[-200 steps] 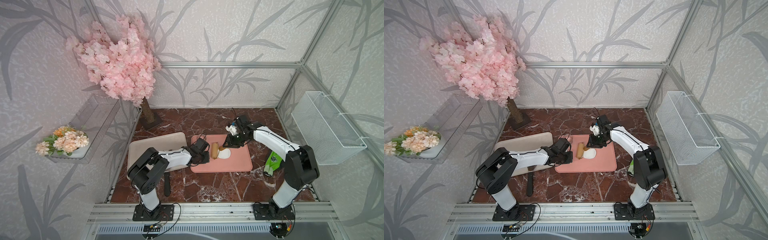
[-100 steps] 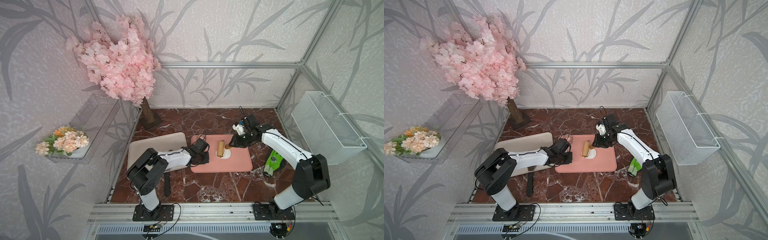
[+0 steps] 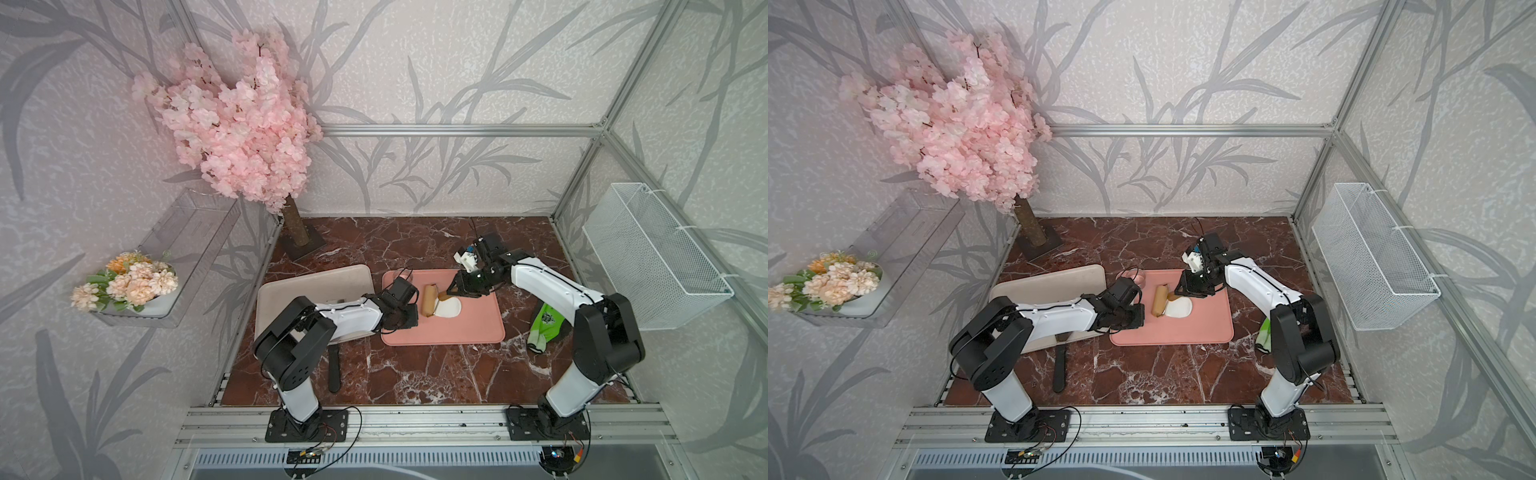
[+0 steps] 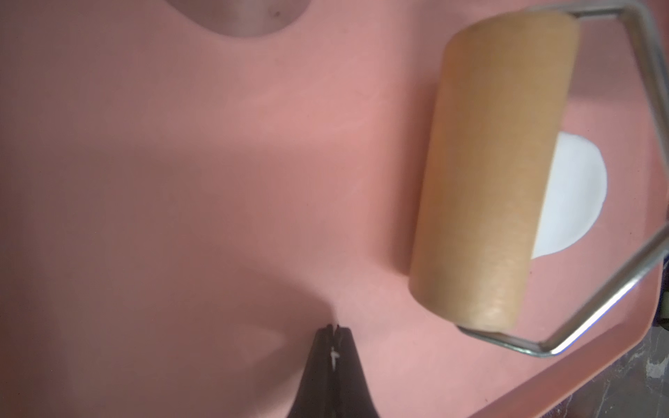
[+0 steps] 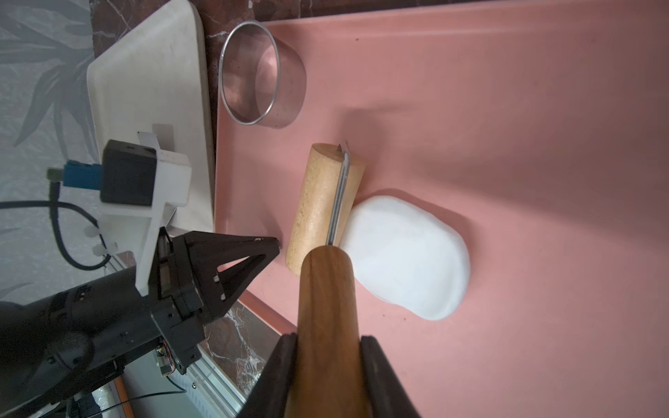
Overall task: Roll out the dumpling wrappers from the dough
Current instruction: Flatten out the dough on the work surface.
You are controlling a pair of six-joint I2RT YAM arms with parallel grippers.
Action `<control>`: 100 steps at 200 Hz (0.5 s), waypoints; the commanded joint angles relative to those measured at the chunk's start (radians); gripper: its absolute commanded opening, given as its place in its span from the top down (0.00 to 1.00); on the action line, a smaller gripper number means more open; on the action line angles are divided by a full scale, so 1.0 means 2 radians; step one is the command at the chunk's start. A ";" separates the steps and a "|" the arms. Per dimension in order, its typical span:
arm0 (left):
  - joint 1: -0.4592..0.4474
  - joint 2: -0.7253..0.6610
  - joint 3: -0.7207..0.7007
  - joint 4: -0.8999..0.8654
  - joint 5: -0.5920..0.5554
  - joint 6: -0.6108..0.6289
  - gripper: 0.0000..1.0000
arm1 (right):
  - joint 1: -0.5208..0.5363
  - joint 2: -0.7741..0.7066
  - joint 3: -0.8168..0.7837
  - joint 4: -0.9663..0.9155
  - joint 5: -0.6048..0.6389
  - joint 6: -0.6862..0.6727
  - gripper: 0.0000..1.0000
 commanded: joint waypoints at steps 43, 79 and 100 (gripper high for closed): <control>-0.001 0.028 -0.028 -0.077 -0.011 0.003 1.00 | -0.039 -0.030 -0.033 -0.046 0.063 0.000 1.00; -0.001 0.031 -0.027 -0.075 -0.011 0.003 1.00 | -0.058 -0.052 -0.046 -0.052 0.059 -0.005 1.00; -0.001 0.032 -0.025 -0.075 -0.010 0.003 1.00 | -0.065 -0.060 -0.064 -0.047 0.066 -0.001 1.00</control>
